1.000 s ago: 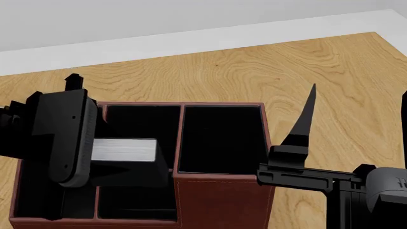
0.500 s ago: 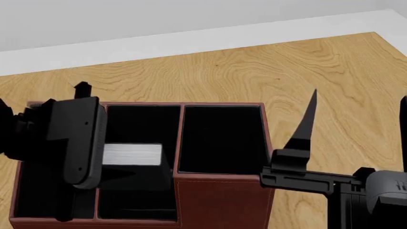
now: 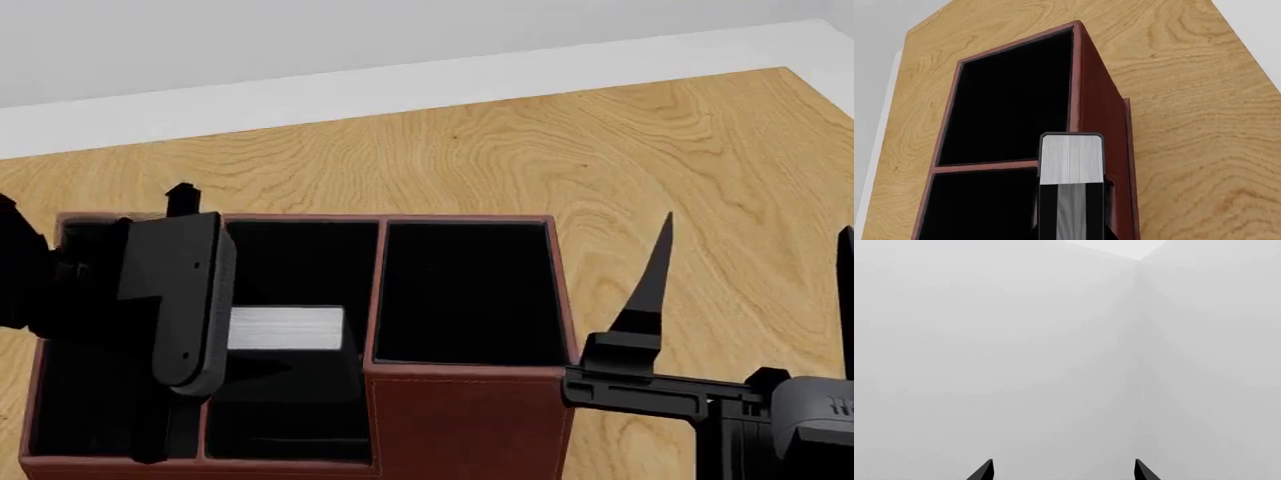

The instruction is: Pick up the book and place it in the back compartment of the caddy.

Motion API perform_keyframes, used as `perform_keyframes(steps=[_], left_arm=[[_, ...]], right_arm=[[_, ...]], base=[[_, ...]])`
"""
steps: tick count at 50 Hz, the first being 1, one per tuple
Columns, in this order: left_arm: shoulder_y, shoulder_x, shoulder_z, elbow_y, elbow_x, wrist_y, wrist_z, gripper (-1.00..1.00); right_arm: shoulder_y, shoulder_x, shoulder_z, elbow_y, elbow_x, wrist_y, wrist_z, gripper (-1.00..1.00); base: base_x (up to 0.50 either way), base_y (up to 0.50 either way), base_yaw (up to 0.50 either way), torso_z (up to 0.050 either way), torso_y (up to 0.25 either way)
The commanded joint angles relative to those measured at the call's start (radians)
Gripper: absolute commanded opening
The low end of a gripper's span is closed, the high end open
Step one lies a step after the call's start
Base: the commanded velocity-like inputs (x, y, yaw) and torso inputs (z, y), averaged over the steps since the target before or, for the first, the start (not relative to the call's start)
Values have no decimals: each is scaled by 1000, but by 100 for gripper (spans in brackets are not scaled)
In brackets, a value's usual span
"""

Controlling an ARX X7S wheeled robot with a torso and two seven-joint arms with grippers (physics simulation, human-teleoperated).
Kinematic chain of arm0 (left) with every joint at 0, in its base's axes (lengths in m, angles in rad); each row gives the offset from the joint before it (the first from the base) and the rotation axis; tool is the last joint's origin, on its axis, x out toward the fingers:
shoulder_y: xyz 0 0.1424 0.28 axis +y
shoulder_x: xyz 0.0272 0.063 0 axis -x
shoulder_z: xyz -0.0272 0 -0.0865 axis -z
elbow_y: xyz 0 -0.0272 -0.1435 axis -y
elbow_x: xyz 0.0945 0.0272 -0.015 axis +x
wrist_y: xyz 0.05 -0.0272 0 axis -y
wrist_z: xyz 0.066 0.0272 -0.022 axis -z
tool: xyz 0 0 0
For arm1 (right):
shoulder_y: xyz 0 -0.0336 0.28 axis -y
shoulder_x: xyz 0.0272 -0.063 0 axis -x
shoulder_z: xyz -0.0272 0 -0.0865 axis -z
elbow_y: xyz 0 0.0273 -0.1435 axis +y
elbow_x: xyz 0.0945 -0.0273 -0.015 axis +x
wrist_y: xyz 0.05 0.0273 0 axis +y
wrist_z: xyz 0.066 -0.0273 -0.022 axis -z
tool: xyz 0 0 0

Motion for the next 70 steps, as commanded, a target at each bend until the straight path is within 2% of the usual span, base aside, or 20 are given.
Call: perform_keyframes(steps=[1, 21, 46, 70], left_arm=[[9, 16, -19, -27, -17, 18, -28, -100], [45, 34, -6, -84, 3, 66, -30, -100], [86, 113, 19, -263, 44, 165, -10, -100], [126, 180, 15, -448, 66, 278, -9, -100]], right_arm=[[-19, -4, 3, 41, -16, -45, -24, 100], [-6, -13, -4, 72, -21, -54, -41, 100], [84, -56, -35, 174, -38, -52, -80, 100], [90, -59, -37, 183, -39, -54, -84, 100]], base=[[0, 0, 0, 0, 0], [0, 0, 0, 0, 1], [0, 0, 0, 0, 1], [0, 0, 0, 0, 1]])
